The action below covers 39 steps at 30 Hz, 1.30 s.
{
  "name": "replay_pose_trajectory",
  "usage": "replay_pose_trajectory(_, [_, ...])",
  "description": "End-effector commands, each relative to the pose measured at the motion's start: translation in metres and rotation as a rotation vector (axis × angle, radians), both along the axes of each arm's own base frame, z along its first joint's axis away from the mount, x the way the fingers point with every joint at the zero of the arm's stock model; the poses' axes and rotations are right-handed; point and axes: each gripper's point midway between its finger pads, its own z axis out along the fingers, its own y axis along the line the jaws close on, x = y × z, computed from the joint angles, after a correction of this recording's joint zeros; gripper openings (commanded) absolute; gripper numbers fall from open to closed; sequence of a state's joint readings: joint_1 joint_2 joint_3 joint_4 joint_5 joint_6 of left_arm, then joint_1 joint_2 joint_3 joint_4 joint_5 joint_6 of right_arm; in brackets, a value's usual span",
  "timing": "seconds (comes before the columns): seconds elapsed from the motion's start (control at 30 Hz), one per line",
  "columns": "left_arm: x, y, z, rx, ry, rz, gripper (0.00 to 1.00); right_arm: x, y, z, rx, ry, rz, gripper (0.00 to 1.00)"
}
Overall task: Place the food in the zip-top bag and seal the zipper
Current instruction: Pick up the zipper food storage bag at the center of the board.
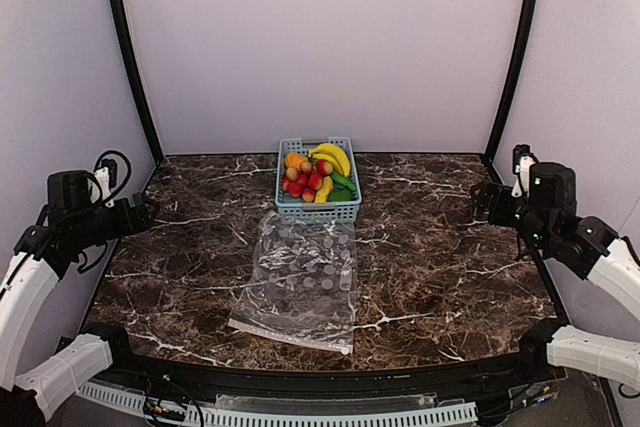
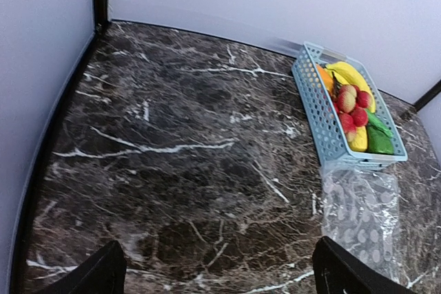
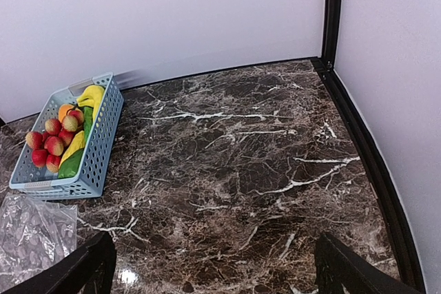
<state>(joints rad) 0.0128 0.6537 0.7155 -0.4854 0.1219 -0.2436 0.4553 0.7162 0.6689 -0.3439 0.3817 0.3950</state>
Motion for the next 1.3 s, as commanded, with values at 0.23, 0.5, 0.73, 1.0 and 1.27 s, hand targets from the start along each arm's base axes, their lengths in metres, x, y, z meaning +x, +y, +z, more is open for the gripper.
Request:
replay_pose_trajectory(0.23, [-0.034,-0.118,-0.100,-0.449,0.250,-0.336,0.92,0.020,0.032,-0.004,0.071,0.027,0.101,0.99])
replay_pose_trajectory(0.5, [-0.070,-0.165,-0.137,-0.631,0.359,-0.555,0.75,0.016,0.034,-0.012,0.083,0.045,0.115,0.99])
replay_pose_trajectory(0.73, [-0.078,-0.170,-0.156,-0.589,0.417,-0.599,0.61,0.012,0.034,-0.011,0.106,0.041,0.117,0.99])
replay_pose_trajectory(1.0, [-0.087,-0.180,-0.175,-0.543,0.486,-0.641,0.55,0.011,0.034,-0.009,0.108,0.038,0.120,0.99])
replay_pose_trajectory(1.27, [-0.091,-0.184,-0.189,-0.489,0.525,-0.657,0.49,0.010,0.034,-0.011,0.107,0.045,0.120,0.99])
